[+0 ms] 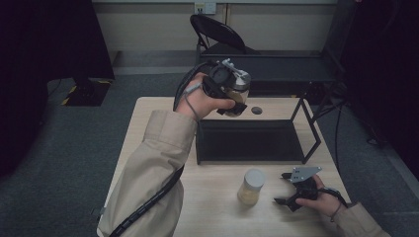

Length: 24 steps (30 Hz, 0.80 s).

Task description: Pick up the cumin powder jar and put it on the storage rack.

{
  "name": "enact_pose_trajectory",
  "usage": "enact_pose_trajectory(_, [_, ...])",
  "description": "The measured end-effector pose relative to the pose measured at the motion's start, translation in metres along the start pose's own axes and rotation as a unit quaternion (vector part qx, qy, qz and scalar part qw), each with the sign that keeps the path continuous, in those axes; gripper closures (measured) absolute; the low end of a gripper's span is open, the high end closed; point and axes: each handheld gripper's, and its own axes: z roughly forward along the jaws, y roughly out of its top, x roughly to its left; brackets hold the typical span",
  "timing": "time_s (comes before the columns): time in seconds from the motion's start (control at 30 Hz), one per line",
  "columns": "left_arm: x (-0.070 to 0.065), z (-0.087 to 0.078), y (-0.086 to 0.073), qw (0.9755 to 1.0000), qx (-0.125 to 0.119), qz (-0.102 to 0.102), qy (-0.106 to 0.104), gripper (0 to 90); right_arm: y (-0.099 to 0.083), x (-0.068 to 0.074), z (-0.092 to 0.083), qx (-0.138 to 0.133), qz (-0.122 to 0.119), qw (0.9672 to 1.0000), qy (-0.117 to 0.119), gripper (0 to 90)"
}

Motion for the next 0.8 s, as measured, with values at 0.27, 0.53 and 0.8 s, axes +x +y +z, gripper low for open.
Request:
enact_pose_trajectory(0.27, [0.004,-0.008,0.019,0.9998,-0.017,-0.008,0.002,31.1,0.0,0.0,0.0,0.001,0.001,1.0,0.0,0.0])
enact_pose_trajectory(0.53, [0.003,-0.012,0.038,0.9998,-0.01,-0.006,0.014,31.1,0.0,0.0,0.0,0.001,0.001,1.0,0.0,0.0])
enact_pose_trajectory(0.8, [0.007,-0.016,0.052,0.9993,-0.011,-0.017,0.031,31.1,0.0,0.001,0.0,0.001,0.001,1.0,-0.001,0.0])
